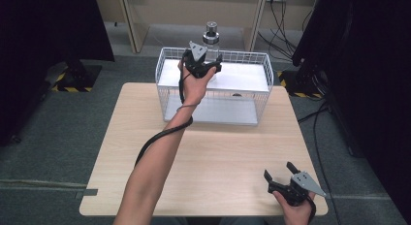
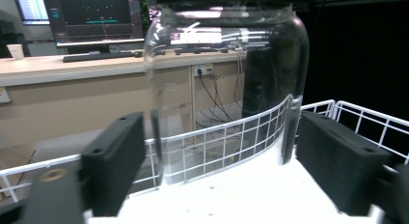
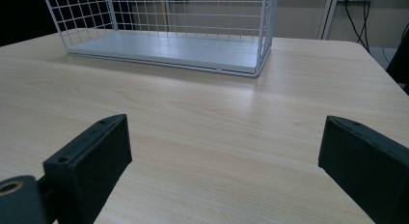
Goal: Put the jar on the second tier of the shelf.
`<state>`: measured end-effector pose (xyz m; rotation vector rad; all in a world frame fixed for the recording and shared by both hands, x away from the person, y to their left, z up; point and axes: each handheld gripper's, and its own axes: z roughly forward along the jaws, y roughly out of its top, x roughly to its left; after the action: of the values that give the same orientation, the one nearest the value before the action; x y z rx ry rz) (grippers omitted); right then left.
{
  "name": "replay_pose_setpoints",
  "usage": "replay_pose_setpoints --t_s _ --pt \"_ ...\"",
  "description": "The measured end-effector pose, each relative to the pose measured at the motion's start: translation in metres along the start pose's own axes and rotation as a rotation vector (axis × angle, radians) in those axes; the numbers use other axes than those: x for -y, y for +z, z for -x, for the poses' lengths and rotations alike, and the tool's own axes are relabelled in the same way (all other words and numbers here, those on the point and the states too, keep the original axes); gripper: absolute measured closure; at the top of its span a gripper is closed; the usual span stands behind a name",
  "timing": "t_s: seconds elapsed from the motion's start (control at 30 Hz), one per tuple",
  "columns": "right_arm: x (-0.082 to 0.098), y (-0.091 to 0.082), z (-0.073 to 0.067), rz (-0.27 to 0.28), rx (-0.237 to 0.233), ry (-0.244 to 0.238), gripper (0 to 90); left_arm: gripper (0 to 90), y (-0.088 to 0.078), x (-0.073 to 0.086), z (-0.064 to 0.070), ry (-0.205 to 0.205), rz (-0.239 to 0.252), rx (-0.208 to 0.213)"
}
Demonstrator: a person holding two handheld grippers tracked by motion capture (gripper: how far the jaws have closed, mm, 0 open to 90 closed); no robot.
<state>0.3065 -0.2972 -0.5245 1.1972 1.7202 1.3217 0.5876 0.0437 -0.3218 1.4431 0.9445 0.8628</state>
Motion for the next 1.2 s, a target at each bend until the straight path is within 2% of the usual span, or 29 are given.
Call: replay_pose_setpoints --t_s 0.13,0.3,0.73,1.2 --pt "0.0 0.0 0.0 0.004 0.0 0.003 4.7 7.6 -0.004 0.002 -0.001 0.004 -0.021 -0.003" --pt "0.0 0.0 0.0 0.004 0.002 0.0 4.7 6.6 -0.012 0.005 -0.003 0.014 -0.03 0.001" --pt "0.0 0.0 0.0 0.004 0.004 0.003 4.7 5.9 -0.041 0.014 -0.002 0.06 -0.024 0.029" --pt "0.0 0.0 0.0 0.005 0.006 0.004 4.7 5.9 -0.064 0.024 -0.003 0.06 -0.009 0.052"
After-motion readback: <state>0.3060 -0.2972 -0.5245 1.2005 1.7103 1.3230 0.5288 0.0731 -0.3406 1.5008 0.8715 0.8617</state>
